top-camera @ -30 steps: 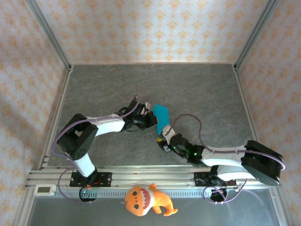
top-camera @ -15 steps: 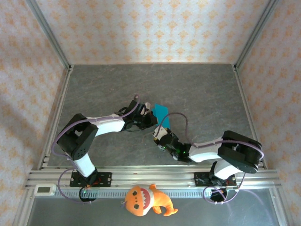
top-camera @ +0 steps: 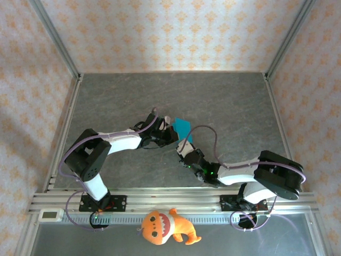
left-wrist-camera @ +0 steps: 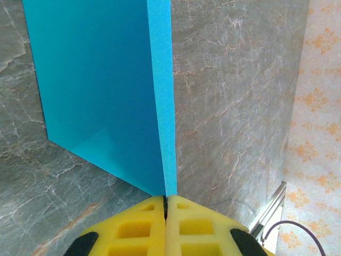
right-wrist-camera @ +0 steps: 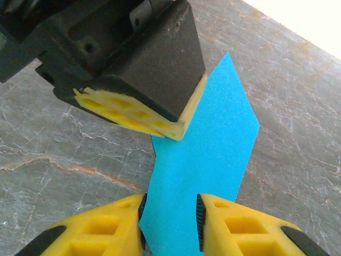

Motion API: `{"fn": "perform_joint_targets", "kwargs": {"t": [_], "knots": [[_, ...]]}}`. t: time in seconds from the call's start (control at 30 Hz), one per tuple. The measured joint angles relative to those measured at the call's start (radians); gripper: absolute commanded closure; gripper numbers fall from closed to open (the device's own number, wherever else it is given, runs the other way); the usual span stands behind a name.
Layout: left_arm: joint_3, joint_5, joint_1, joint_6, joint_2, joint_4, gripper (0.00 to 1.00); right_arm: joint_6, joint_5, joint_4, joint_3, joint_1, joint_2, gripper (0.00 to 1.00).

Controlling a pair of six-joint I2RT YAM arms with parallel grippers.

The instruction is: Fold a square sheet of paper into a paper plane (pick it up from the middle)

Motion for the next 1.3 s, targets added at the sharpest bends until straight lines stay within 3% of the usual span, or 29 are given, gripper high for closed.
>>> {"fn": "perform_joint_targets", "kwargs": {"t": [0.33,0.97,1.07,1.17,1.3], "knots": [[0.000,0.000,0.000,0.000,0.000,0.000,1.00,0.018,-0.004,-0.013,0.000,0.000,0.006,0.82],[0.000,0.000,0.000,0.001,0.015,0.000,1.00,0.010,-0.060,-0.024,0.000,0.000,-0.006,0.91],[0.000,0.000,0.000,0.003,0.015,-0.001,1.00,0.010,-0.063,-0.024,0.000,0.000,-0.003,0.89],[0.000,0.000,0.000,0.003,0.015,-0.004,1.00,0.008,-0.062,-0.025,0.002,0.000,0.010,0.81],[0.000,0.000,0.000,0.003,0.015,-0.005,1.00,0.010,-0.058,-0.028,0.003,0.000,0.018,0.80]]}}
